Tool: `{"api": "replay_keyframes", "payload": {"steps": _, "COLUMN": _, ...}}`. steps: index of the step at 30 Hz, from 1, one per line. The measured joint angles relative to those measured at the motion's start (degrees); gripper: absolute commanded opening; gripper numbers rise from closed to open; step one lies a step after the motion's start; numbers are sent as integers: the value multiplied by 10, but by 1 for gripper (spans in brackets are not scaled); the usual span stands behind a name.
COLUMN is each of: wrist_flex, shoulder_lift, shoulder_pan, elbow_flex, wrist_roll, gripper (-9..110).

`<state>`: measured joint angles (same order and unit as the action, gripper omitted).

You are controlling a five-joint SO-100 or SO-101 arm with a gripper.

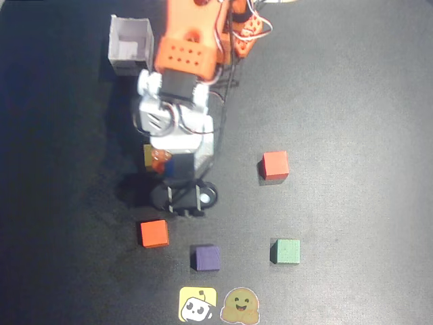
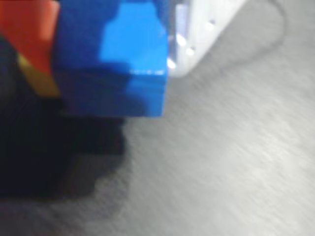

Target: Put the blue cube on top of the yellow cube.

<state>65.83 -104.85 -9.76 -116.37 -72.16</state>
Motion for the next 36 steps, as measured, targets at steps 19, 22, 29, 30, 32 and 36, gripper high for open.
{"api": "replay_keyframes", "payload": {"steps": 19, "wrist_flex": -8, "shoulder_lift": -61, "shoulder_pan": -104, "elbow_flex": -89, "wrist_roll": 53, "gripper": 1}}
{"api": "replay_keyframes", "payload": {"steps": 22, "wrist_flex": -16, "shoulder_lift": -61, "shoulder_pan": -112, "elbow_flex": -102, "wrist_roll": 54, "gripper": 1}}
{"api": "replay_keyframes", "payload": {"steps": 29, "wrist_flex": -31, "shoulder_lift": -62, "shoulder_pan": -116, "elbow_flex": -126, "wrist_roll": 52, "gripper": 1}}
{"api": "replay_keyframes", "payload": {"steps": 30, "wrist_flex": -32, "shoulder_lift": -62, "shoulder_pan": -115, "elbow_flex": -128, "wrist_roll": 46, "gripper": 1}}
{"api": "replay_keyframes", "payload": {"steps": 32, "wrist_flex": -34, "shoulder_lift": -62, "shoulder_pan": -115, "elbow_flex": -133, "wrist_roll": 41, "gripper": 1}}
{"api": "replay_keyframes", "payload": {"steps": 36, "wrist_flex": -40, "shoulder_lift": -63, "shoulder_pan": -115, "elbow_flex": -135, "wrist_roll": 31, "gripper": 1}}
